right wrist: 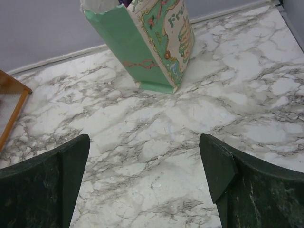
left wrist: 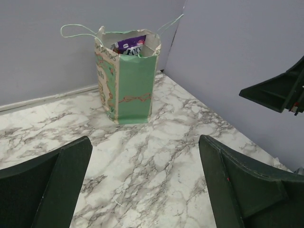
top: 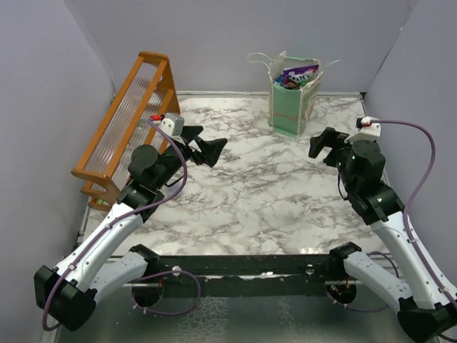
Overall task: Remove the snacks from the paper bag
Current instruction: Adjust the paper bag at the center of the board.
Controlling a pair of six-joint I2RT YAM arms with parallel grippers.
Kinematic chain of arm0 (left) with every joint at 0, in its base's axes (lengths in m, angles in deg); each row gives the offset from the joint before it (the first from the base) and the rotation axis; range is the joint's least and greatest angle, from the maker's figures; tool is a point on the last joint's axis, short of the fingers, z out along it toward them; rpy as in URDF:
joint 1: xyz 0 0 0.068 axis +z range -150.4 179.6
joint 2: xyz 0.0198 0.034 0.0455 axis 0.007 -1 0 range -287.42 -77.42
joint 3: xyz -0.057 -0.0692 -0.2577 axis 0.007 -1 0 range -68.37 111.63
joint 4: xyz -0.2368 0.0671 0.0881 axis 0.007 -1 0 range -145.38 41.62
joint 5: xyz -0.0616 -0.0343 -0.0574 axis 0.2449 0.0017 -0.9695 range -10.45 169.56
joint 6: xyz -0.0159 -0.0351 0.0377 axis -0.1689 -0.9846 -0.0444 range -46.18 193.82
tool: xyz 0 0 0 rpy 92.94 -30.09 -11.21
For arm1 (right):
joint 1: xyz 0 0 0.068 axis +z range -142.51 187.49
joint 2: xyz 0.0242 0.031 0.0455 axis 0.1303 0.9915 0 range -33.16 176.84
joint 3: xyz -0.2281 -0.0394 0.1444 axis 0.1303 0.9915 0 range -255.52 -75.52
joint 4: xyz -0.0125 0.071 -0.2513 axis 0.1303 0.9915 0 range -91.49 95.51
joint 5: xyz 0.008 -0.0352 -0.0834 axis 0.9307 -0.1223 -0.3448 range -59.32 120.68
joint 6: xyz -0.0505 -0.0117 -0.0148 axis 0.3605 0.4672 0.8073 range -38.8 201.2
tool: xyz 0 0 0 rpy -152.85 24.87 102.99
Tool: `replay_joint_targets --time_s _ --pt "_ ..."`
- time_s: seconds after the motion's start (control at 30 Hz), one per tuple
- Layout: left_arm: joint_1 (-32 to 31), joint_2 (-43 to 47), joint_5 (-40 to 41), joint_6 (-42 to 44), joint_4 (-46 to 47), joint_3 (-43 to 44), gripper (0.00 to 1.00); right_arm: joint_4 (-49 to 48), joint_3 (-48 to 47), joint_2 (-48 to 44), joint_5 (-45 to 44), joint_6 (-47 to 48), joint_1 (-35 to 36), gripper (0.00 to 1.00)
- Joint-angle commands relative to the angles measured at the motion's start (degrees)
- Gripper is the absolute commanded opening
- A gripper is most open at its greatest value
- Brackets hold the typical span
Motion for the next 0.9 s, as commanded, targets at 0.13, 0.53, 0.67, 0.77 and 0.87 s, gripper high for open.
replay_joint_targets --time_s 0.13,0.53,0.67,0.77,0.87 --pt "0.5 0.4 -1.1 -0.8 6.1 -0.7 0.99 -6.4 -2.8 -0.4 1.0 -1.1 -0.6 0.99" --pt "1.7 0.0 1.7 -2.6 10.5 -4.2 0.99 -17.0 5.0 0.2 4.7 -4.5 -0.7 0.99" --pt "1.7 -2.5 2.1 -1.3 7.2 -2.4 0.99 -19.9 2.4 5.7 2.2 -4.0 -0.7 0.99" --pt "1.7 -4.7 1.7 -1.0 5.2 -1.1 0.97 -20.8 -1.5 12.1 -0.3 -4.5 -0.7 0.99" --pt "1.7 -6.8 -0.1 -0.9 3.2 0.4 0.94 -21.6 -6.9 19.9 -2.8 -4.5 -0.8 0.99"
